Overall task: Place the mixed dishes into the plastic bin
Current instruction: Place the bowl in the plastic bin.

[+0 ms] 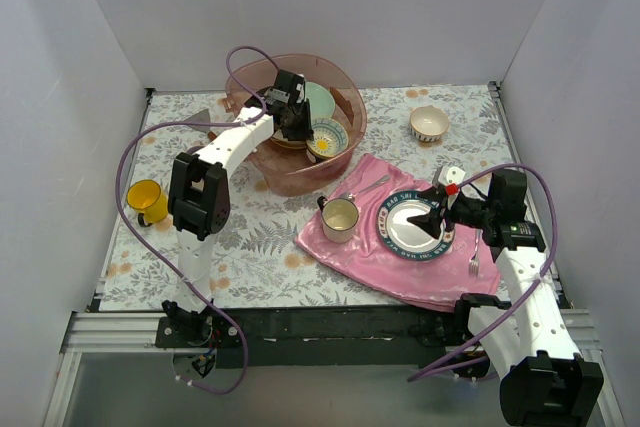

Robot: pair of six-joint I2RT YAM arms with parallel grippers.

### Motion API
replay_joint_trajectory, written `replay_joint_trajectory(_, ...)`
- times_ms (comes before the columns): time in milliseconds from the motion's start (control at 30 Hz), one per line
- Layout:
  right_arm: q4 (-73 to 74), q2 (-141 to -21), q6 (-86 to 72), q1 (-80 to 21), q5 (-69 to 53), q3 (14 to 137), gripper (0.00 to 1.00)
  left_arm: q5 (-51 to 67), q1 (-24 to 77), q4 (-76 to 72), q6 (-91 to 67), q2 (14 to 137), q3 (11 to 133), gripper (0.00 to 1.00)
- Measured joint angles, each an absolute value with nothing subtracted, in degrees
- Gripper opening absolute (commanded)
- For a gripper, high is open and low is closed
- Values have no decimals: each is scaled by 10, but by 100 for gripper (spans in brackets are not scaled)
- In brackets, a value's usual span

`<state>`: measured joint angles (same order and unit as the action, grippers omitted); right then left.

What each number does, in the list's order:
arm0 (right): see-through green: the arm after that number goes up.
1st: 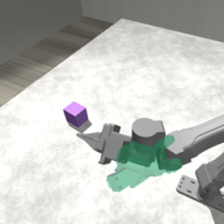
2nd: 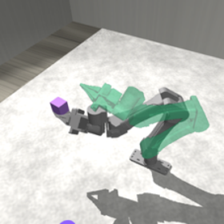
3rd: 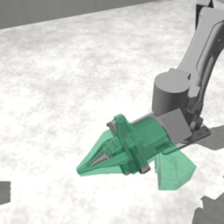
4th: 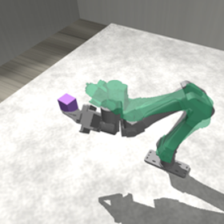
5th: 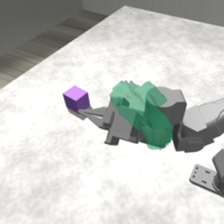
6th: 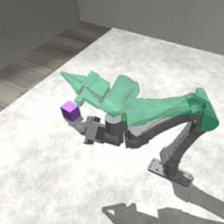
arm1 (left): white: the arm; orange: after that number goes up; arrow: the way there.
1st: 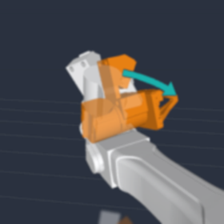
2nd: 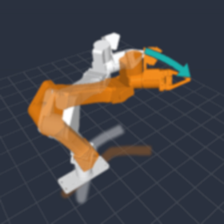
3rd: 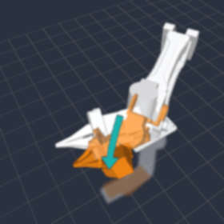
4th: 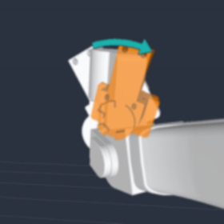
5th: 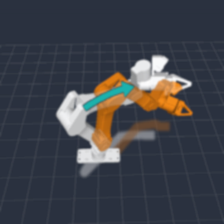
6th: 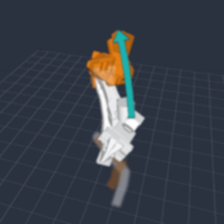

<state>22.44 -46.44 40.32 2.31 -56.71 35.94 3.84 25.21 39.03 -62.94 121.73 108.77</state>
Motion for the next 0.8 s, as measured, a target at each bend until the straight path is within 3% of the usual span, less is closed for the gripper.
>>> replay_joint_trajectory(600,224,-464,404,30,-567,358,70,34,252,399,-621,1214,1121,66)
replay_joint_trajectory(800,224,-465,404,36,-565,358,70,36,252,369,-613,1162,1081,80)
